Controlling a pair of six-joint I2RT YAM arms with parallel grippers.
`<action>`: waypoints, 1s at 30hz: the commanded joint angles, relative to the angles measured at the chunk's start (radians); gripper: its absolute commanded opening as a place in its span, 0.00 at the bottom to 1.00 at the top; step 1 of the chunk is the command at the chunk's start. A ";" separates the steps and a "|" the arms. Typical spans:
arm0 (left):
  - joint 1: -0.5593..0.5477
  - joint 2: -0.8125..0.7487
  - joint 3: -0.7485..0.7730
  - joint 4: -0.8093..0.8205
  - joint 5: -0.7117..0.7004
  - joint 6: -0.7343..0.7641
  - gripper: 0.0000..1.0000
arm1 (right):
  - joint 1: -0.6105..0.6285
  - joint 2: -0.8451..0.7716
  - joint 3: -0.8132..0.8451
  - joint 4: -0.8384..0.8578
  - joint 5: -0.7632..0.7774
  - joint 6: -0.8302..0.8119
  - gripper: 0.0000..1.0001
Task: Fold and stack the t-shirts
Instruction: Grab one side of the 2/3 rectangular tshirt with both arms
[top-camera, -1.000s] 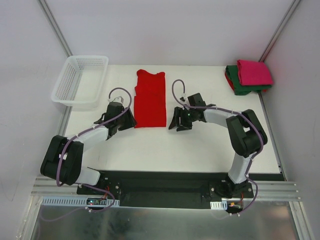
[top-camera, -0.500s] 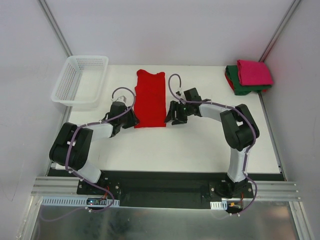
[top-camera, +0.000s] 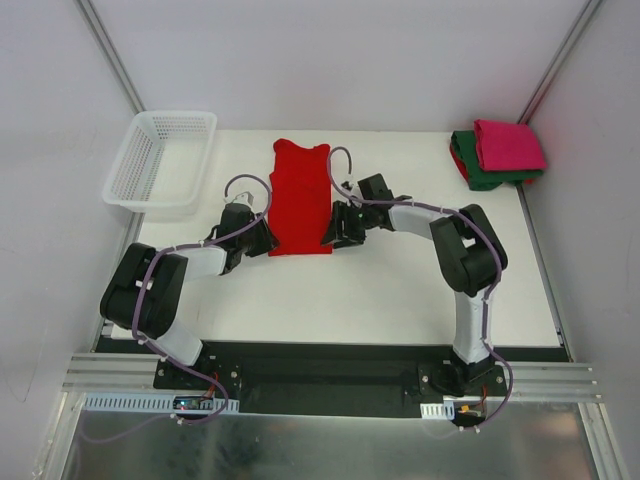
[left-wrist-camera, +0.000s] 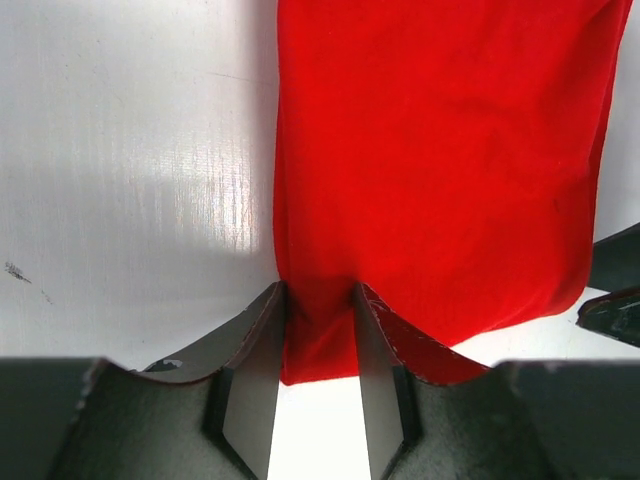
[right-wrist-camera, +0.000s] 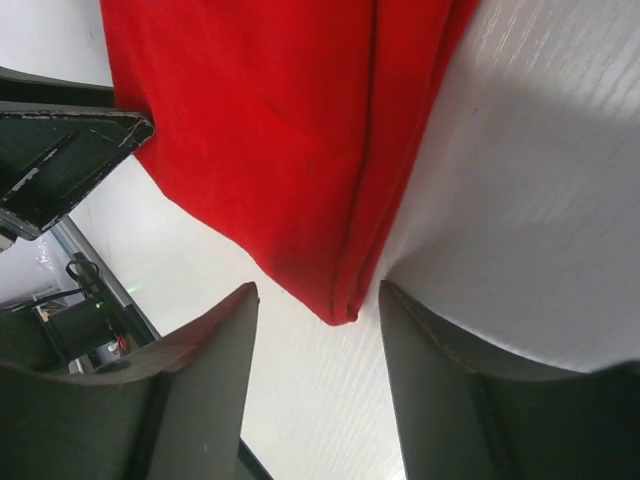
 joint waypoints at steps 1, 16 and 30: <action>-0.005 0.017 -0.001 0.008 0.022 -0.004 0.32 | 0.026 0.037 0.021 -0.021 -0.011 -0.012 0.49; -0.006 -0.059 -0.066 -0.013 0.064 -0.014 0.00 | 0.061 -0.021 -0.082 -0.036 0.029 -0.020 0.01; -0.118 -0.506 -0.336 -0.228 0.074 -0.109 0.00 | 0.175 -0.329 -0.349 -0.096 0.121 0.003 0.01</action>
